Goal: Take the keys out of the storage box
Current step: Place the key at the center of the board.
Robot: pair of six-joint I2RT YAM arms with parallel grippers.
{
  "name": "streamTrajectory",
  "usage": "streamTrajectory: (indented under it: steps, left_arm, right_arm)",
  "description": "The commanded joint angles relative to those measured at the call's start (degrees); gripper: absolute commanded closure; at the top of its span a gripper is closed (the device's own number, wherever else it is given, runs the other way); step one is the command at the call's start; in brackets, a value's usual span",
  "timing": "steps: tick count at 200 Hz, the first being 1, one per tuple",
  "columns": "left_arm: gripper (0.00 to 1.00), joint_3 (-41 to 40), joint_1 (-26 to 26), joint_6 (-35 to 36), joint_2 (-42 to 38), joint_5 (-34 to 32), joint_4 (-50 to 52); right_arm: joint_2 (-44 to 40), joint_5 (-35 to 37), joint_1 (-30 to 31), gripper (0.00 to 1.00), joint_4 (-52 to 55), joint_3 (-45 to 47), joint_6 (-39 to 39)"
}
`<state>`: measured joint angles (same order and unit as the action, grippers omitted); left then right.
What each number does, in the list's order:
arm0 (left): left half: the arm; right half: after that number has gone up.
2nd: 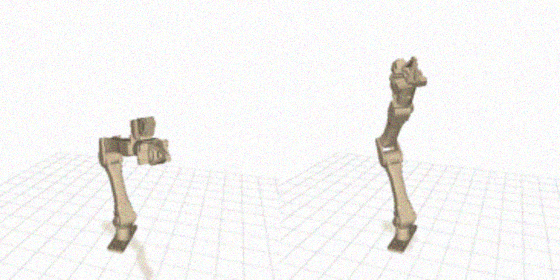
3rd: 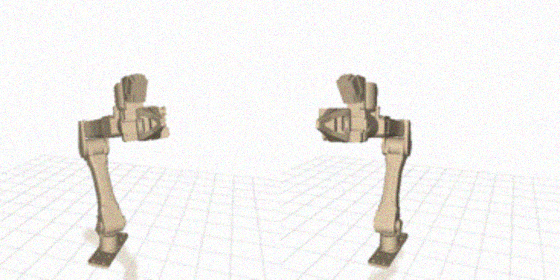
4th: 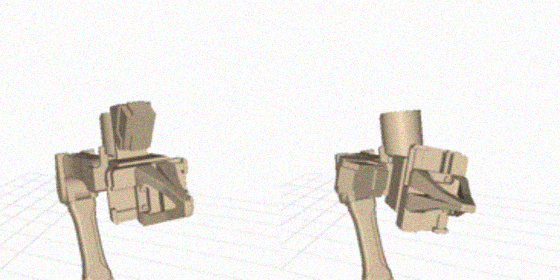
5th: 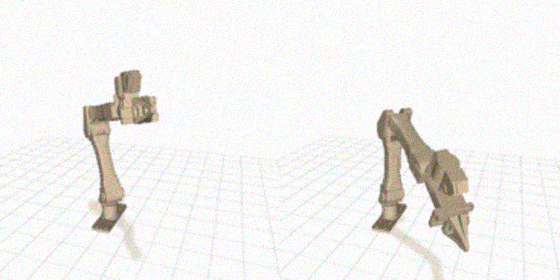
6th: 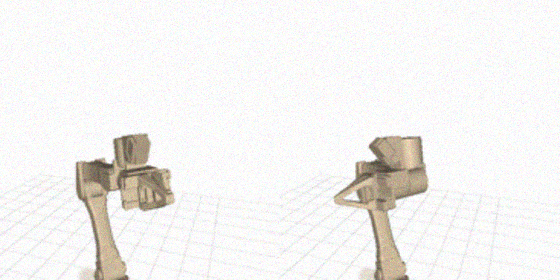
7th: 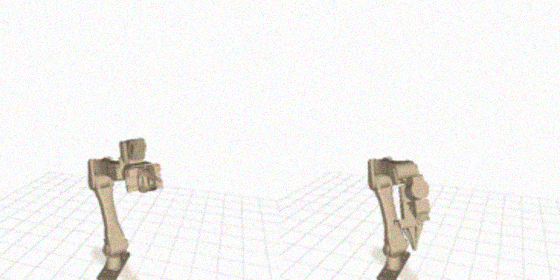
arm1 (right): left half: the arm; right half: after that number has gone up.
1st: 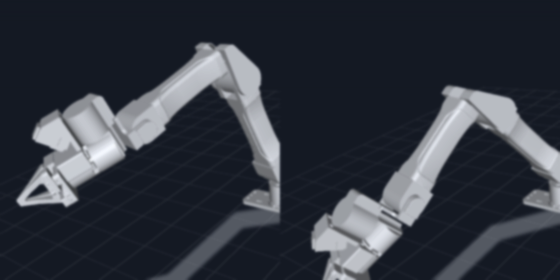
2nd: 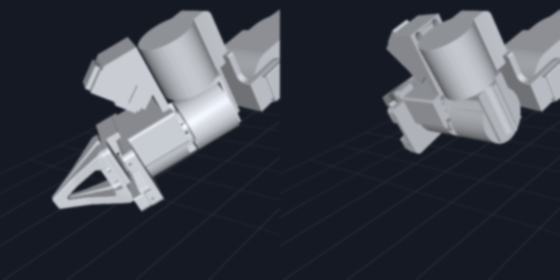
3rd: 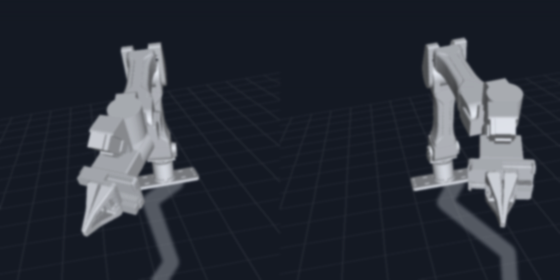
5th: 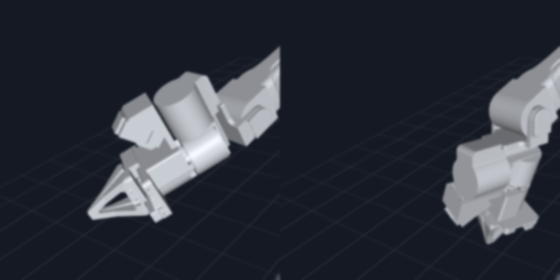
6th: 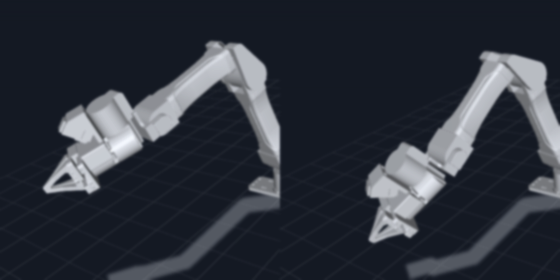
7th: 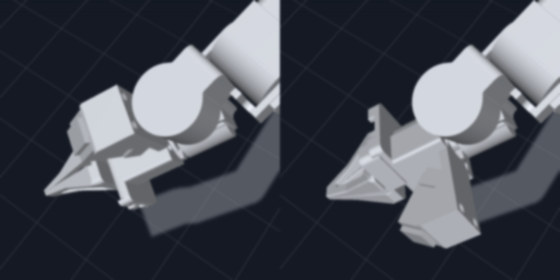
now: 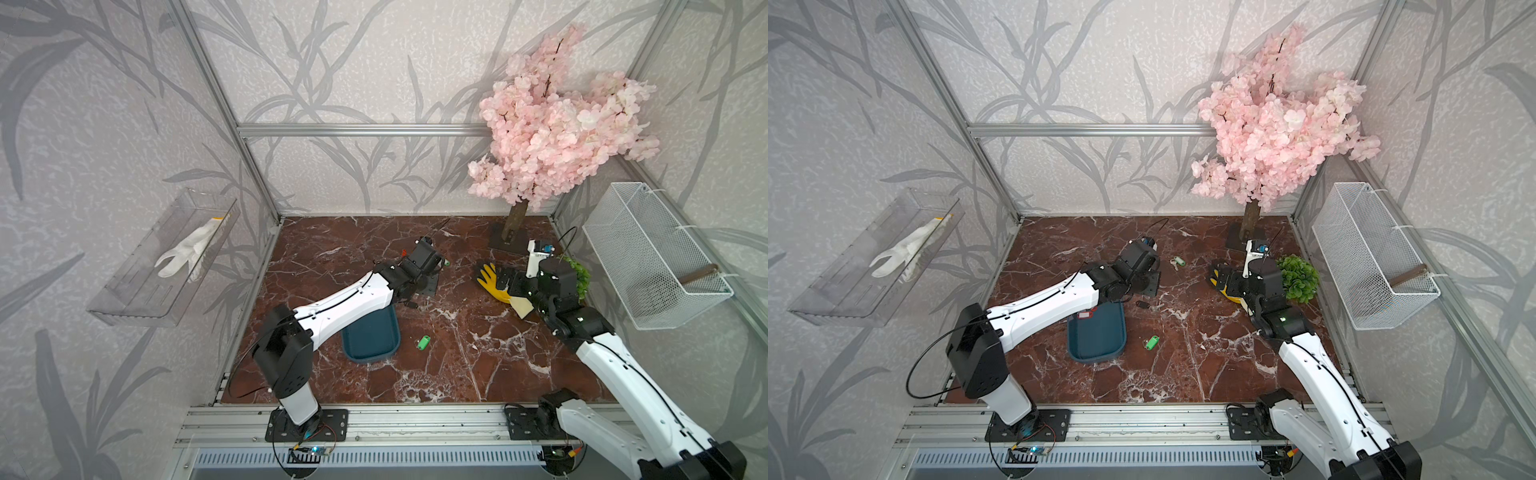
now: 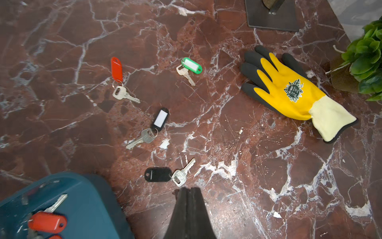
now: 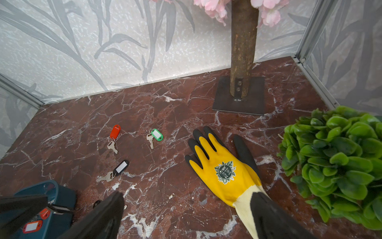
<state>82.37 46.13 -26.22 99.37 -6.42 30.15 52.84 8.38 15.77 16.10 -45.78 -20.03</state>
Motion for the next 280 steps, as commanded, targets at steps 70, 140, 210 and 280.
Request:
streamTrajectory:
  steps: [70,140,210,280]
  left_arm:
    - [1.0,13.4,0.2,1.6,17.1,8.9,-0.5]
    - [1.0,21.4,-0.2,1.3,26.8,6.6,1.7]
    - [1.0,24.0,-0.9,0.7,30.9,5.8,2.8]
    - [1.0,24.1,-1.5,-0.3,32.5,4.8,2.9]
  right_arm:
    - [1.1,1.1,-0.5,0.01,1.1,0.6,-2.2]
    - [0.4,0.6,-0.5,0.01,1.8,0.9,-2.7]
    - [1.1,-0.3,-0.5,0.01,0.8,1.2,-3.0]
    - [1.1,-0.6,-0.6,0.01,1.0,1.0,-3.1]
